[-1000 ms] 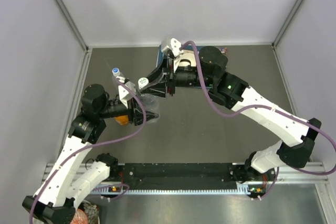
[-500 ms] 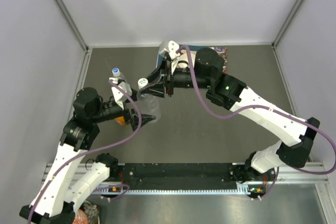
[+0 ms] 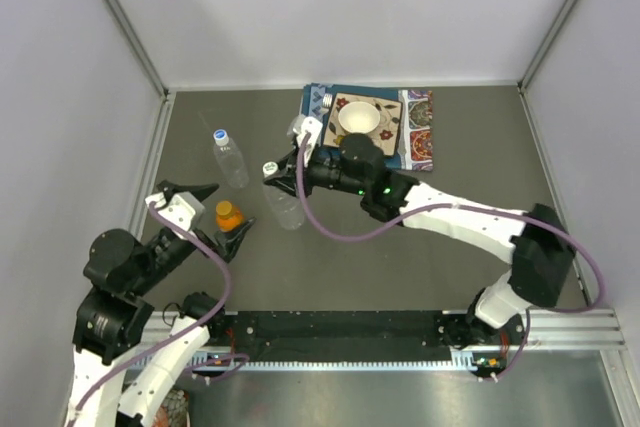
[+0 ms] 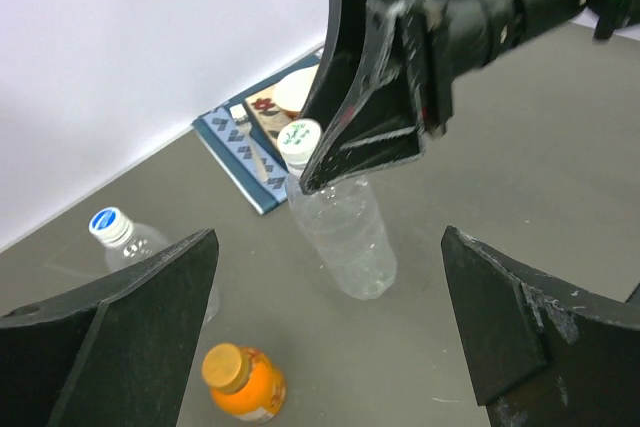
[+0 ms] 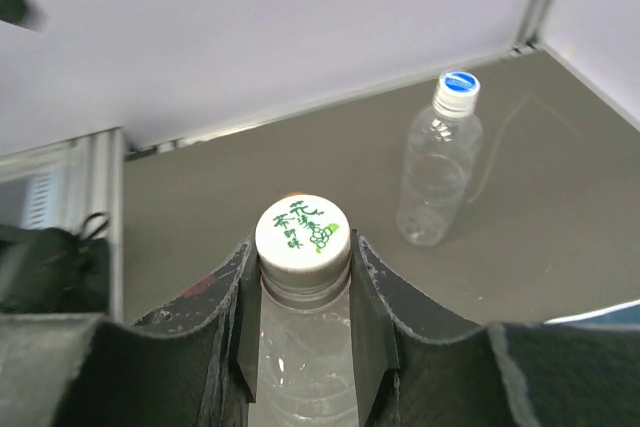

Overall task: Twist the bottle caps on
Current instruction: Place the plastic bottle at the center of the board.

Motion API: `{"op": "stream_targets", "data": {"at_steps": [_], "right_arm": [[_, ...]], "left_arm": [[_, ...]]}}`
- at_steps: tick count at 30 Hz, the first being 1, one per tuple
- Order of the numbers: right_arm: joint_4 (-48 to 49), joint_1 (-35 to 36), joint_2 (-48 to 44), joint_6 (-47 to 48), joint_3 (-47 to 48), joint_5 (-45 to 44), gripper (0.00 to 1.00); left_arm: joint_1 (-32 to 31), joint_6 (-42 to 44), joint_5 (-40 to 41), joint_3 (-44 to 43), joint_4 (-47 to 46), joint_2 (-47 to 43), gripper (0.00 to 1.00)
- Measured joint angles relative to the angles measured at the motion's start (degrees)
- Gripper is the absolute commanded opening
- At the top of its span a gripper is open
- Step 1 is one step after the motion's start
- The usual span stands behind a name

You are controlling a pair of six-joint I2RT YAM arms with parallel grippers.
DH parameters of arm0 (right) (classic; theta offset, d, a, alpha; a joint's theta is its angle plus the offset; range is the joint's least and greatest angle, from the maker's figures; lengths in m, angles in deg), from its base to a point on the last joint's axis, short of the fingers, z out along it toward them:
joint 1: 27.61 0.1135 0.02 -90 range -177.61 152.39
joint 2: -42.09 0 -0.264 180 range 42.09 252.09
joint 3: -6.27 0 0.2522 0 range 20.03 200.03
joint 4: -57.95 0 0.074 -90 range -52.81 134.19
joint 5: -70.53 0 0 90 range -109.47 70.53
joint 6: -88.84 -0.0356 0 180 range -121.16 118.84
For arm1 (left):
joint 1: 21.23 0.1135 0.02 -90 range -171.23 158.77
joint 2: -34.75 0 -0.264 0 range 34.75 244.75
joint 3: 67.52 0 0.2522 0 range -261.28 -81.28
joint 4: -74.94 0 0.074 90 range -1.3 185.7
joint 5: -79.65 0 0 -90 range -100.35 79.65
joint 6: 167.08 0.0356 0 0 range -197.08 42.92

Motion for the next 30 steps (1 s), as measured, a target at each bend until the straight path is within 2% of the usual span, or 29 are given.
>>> {"op": "stream_targets", "data": {"at_steps": [4, 11, 22, 25, 30], "right_arm": [[13.9, -0.2, 8.2, -0.7, -3.8, -5.5, 0.00], [28.9, -0.2, 22.1, -3.0, -3.7, -13.7, 0.00], [37.2, -0.2, 23.7, -5.4, -4.7, -17.9, 0.01], [37.2, -0.2, 23.7, -5.7, -6.0, -17.9, 0.10], [36.9, -0.2, 23.7, -6.0, -6.1, -17.5, 0.19]], "left_arm": [[0.0, 0.0, 4.0, 0.7, 1.4, -1.9, 0.99], [0.0, -0.3, 7.3, 1.9, 2.2, -1.9, 0.99], [0.0, -0.8, 7.7, 3.1, 2.1, -1.5, 0.99], [0.0, -1.2, 7.7, 3.1, 2.1, -0.9, 0.99], [0.0, -1.7, 7.7, 3.2, 2.1, -0.5, 0.99]]}}
